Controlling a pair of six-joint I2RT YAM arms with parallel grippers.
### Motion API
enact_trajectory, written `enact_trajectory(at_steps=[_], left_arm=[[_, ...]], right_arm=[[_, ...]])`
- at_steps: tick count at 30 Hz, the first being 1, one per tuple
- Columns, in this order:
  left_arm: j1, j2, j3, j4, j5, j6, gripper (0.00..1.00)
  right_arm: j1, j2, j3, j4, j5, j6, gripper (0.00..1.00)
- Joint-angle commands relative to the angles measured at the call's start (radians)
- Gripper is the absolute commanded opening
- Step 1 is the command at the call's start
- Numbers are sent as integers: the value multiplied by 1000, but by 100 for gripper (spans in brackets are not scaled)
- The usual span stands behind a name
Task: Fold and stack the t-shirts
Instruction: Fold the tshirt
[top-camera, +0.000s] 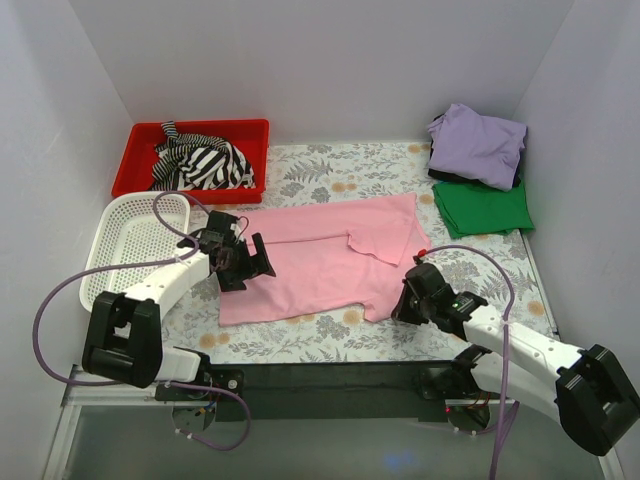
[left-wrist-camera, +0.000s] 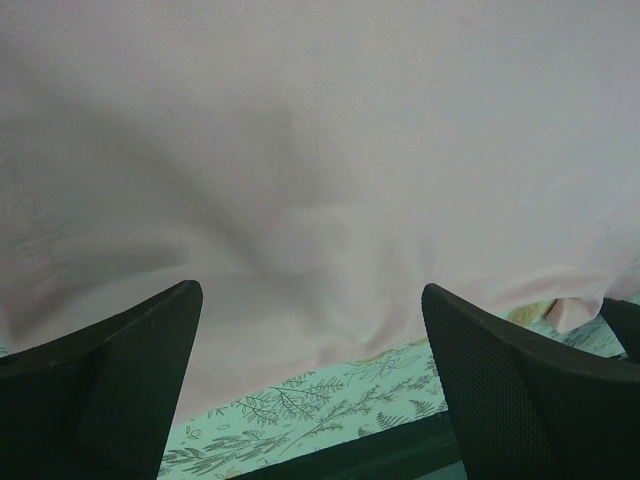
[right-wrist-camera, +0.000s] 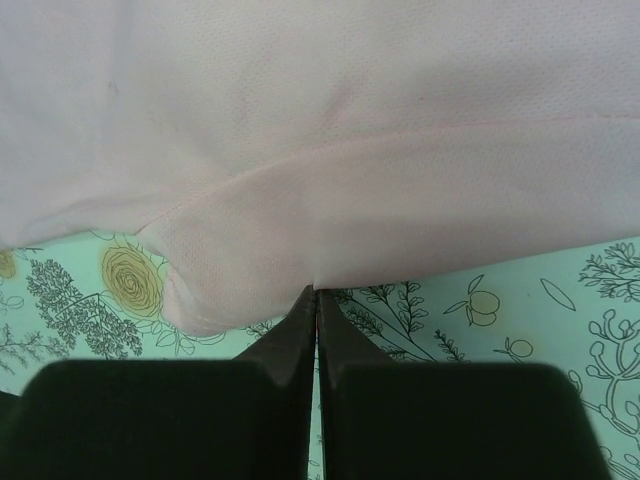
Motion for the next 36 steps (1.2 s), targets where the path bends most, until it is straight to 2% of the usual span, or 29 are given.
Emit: enact_trajectory(at_steps=[1,13,28,30,32,36], left_arm=[[-3,4,40,8,-16,22,91],[-3,61,90,1,-20,47,91],[-3,196,181,-18,-29,80,91],[-3,216,198,-19,-34,83,91],[-3,227,201,-22,-32,83,91],[-3,234,199,-22,-37,80,91]], right_arm=[[8,-22,38,-33,50,-22,1],[10,76,233,-62,96,-117,1],[-27,441,526,-39,186,-304,1],[-47,504,566,-22,157,-323,10],[-51,559,612,-16,176,-357,34],[-81,604,706,-10,206,-438,46]])
